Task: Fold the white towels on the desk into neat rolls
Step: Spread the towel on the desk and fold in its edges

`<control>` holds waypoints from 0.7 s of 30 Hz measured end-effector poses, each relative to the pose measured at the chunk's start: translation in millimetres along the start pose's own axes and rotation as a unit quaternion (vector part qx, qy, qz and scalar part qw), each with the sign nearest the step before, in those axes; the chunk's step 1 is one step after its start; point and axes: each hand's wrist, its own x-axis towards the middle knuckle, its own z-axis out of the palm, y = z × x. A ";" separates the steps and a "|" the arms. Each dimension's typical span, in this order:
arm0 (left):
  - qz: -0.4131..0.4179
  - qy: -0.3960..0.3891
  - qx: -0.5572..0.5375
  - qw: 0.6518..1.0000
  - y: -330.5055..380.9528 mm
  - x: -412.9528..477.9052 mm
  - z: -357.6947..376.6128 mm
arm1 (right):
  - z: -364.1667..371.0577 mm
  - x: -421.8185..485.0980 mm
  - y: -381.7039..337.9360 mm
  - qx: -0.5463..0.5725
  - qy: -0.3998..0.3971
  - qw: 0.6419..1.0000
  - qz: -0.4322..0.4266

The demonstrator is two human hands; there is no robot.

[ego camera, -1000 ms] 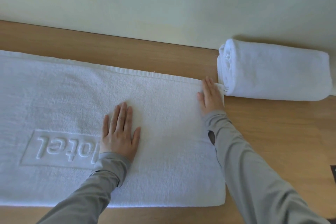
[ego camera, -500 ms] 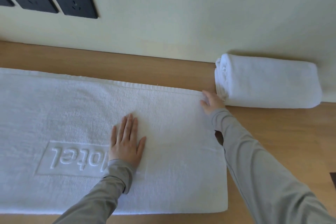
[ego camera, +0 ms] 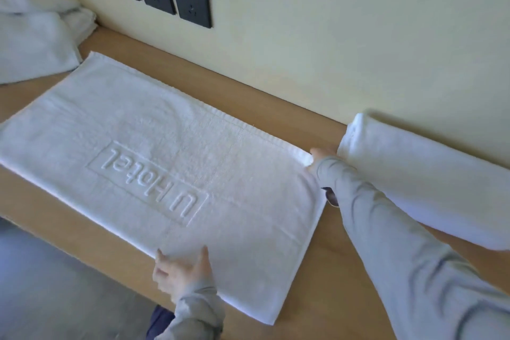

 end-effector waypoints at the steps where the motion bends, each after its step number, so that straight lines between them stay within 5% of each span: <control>1: -0.059 -0.011 -0.015 0.998 -6.5 -11.1 0.3 | -3.1 -0.9 0.1 0.003 -0.008 1.000 -0.001; 4: -0.188 -0.046 -0.106 0.975 -23.5 -39.2 10.1 | -11.2 -3.0 1.7 0.022 -0.035 0.999 0.001; 10: -0.291 -0.109 -0.213 0.926 -43.8 -69.3 28.8 | -18.1 -7.7 10.0 0.035 -0.037 0.998 -0.046; 21: -0.252 -0.139 -0.310 0.906 -34.7 -94.9 6.9 | -33.1 -17.6 38.9 0.196 0.041 0.975 -0.096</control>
